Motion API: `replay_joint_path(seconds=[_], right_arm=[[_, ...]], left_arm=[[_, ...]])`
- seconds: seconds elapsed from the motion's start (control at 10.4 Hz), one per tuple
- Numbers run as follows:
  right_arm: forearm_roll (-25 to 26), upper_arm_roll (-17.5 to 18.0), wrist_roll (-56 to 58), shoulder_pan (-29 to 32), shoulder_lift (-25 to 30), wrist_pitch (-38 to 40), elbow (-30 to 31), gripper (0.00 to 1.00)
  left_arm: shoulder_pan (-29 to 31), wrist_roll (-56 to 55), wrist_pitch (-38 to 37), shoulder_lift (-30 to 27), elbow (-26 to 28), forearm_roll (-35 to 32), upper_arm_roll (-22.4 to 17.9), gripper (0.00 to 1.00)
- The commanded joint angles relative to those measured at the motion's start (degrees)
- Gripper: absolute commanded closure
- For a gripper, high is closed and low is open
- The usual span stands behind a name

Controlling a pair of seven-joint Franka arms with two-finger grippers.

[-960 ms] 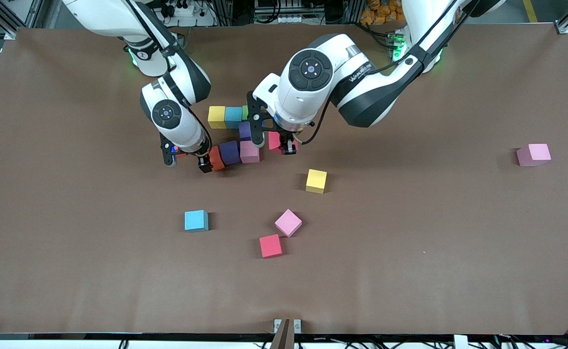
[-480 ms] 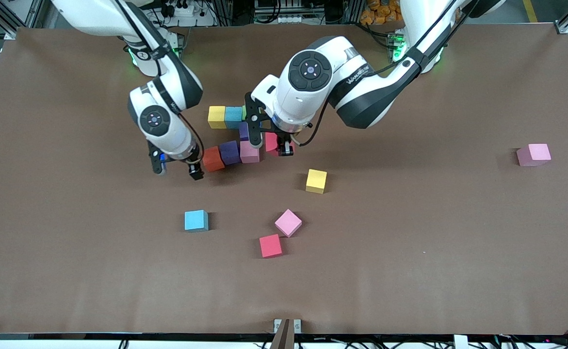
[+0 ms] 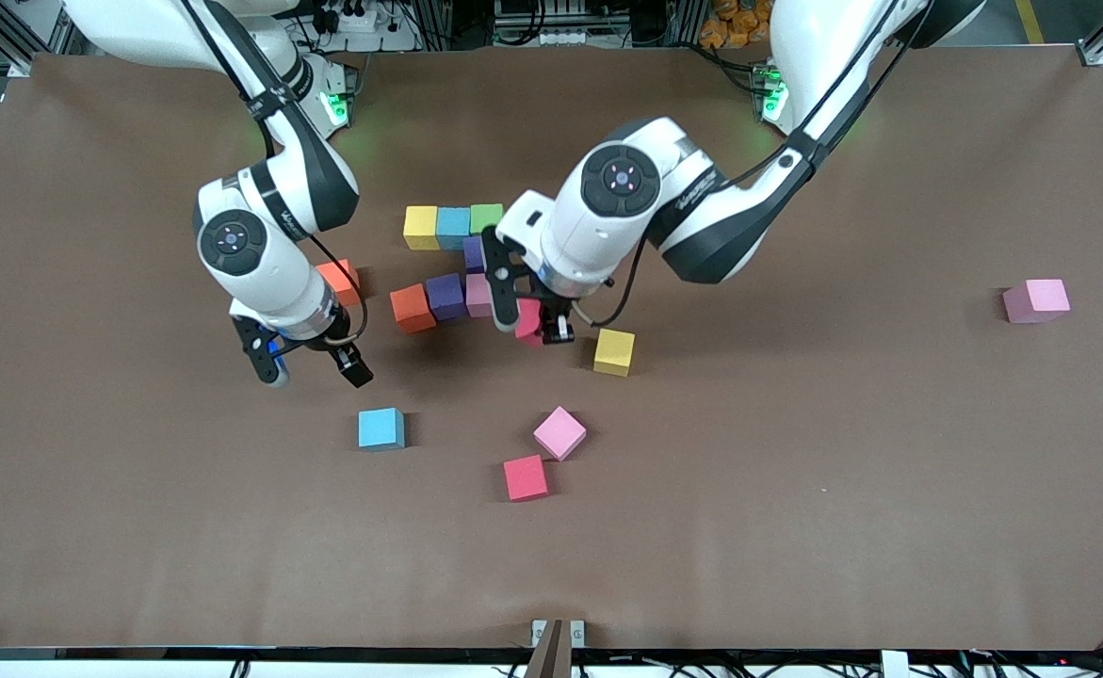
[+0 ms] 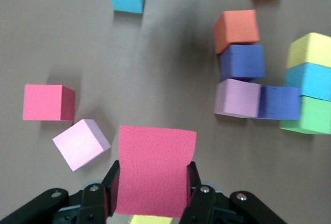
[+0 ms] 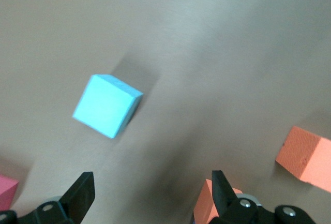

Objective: Form number 2 with 11 blocks
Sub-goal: 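Grasp the cyan block with the right gripper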

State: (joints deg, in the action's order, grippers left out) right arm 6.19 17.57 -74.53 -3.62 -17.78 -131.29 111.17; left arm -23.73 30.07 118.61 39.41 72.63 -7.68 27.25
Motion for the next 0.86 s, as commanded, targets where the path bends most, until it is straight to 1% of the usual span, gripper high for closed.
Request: replay_joint_path(seconds=[0.0, 0.1, 0.19, 0.29, 0.38, 0.48, 0.58, 0.77], right_arm=[[3.0, 0.4, 12.3, -0.7, -5.9, 3.5, -7.9, 0.00], [6.1, 0.4, 16.7, -1.2, -7.3, 3.6, -8.5, 0.00], [10.4, 0.4, 19.5, -1.9, -9.4, 3.6, -9.5, 0.00], [14.5, 0.4, 21.0, -2.3, -12.1, 3.6, -11.4, 0.00], [17.0, 0.4, 23.2, -2.3, -14.5, 3.6, -13.8, 0.00], [17.1, 0.3, 26.3, -2.3, -16.7, 3.6, -16.2, 0.00], [17.0, 0.2, 29.5, -2.1, -18.1, 3.6, -17.8, 0.00], [16.4, 0.2, 36.0, -1.4, -19.6, 3.0, -19.0, 0.00]], left_arm=[[-5.6, -3.2, 4.8, 1.0, -0.3, 0.8, -6.1, 1.00], [-6.0, -5.2, 7.8, 2.1, -0.3, 0.8, -6.3, 1.00], [-6.6, -7.2, 10.2, 3.3, -0.3, 0.7, -6.8, 1.00], [-9.0, -9.2, 12.7, 4.2, -0.4, 0.6, -8.5, 1.00], [-11.7, -10.3, 14.2, 4.3, -0.4, 0.8, -11.6, 1.00], [-12.9, -11.0, 14.6, 4.8, -0.5, 0.9, -12.7, 1.00], [-13.0, -11.5, 15.6, 5.0, -0.4, 0.8, -12.8, 1.00], [-12.9, -11.3, 15.6, 4.4, -0.3, 0.6, -12.8, 1.00]])
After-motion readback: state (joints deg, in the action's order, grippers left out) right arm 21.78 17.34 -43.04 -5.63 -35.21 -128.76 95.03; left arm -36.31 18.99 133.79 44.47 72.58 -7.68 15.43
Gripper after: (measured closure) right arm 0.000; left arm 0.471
